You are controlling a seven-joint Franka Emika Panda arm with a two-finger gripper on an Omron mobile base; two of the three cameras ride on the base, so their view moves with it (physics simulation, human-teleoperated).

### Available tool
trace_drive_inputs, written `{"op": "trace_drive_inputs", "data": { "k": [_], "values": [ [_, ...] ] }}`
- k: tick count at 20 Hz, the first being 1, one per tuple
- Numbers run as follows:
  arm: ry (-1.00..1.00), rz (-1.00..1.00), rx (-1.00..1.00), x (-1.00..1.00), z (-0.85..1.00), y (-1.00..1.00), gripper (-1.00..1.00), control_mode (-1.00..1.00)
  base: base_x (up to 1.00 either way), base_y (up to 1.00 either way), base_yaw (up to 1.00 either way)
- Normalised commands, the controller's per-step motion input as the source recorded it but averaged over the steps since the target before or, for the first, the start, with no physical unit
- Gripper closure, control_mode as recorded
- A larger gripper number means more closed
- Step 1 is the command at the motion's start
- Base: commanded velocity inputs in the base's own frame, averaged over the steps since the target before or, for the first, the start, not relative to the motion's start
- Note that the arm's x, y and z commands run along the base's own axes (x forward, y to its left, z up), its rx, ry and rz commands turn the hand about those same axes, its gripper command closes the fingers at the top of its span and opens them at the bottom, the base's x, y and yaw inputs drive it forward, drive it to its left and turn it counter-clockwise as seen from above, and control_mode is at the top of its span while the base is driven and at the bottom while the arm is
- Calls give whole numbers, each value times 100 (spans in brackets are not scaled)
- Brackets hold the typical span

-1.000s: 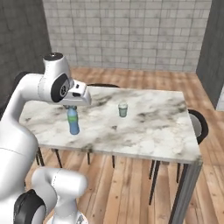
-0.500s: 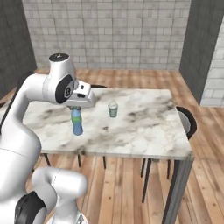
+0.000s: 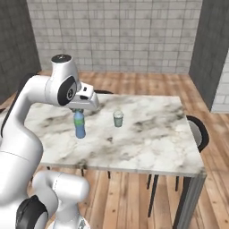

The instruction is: Move the drinks to the dining counter.

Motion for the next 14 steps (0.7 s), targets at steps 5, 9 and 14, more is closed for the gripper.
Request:
{"op": "trace_drive_inputs", "data": {
  "k": [5,9,14],
  "values": [
    [0,0,0,0,0,0,100,100,24,16,16],
    [0,0,0,0,0,0,100,100,19,22,14],
    [0,0,0,0,0,0,100,100,30,33,8]
  ]
}}
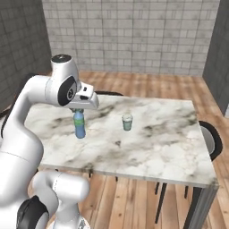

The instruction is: Move the drinks to the dining counter.

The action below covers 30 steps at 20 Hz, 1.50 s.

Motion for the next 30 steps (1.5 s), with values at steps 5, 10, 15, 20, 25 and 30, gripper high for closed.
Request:
{"op": "trace_drive_inputs", "data": {
  "k": [5,10,15,20,25,30],
  "values": [
    [0,3,-3,50,-24,33,100,-100,10,7,1],
    [0,1,-1,56,-29,28,100,-100,0,0,0],
    [0,0,0,43,-29,4,100,-100,0,0,0],
    [0,0,0,35,-11,0,100,-100,0,0,0],
    [0,0,0,39,-17,0,100,-100,0,0,0],
    [0,0,0,32,-21,0,100,-100,0,0,0]
  ]
}}
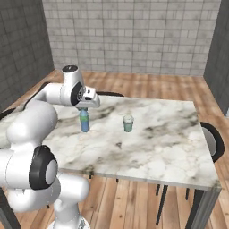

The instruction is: Move the drinks to the dining counter.

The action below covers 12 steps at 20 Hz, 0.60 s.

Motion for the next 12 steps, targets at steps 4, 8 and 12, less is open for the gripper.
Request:
{"op": "trace_drive_inputs", "data": {
  "k": [4,8,12],
  "values": [
    [1,-2,0,12,-22,0,100,-100,0,0,0],
    [1,0,0,12,-21,0,100,-100,0,0,0],
    [0,0,0,3,-20,0,100,-100,0,0,0]
  ]
}}
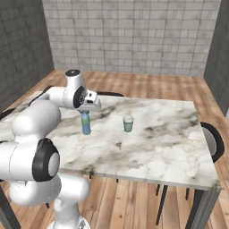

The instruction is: Move the drinks to the dining counter.

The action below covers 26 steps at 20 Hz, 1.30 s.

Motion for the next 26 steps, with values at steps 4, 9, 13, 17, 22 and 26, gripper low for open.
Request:
{"op": "trace_drive_inputs", "data": {
  "k": [4,9,13,17,22,26],
  "values": [
    [0,0,0,0,-19,0,100,-100,0,0,0],
    [0,0,0,0,-21,0,100,-100,0,0,0],
    [0,0,-1,1,-21,1,100,-100,0,0,0],
    [0,0,0,0,-21,0,100,-100,0,0,0],
    [0,0,0,0,-21,0,100,-100,0,0,0],
    [0,0,0,0,-21,0,100,-100,0,0,0]
  ]
}}
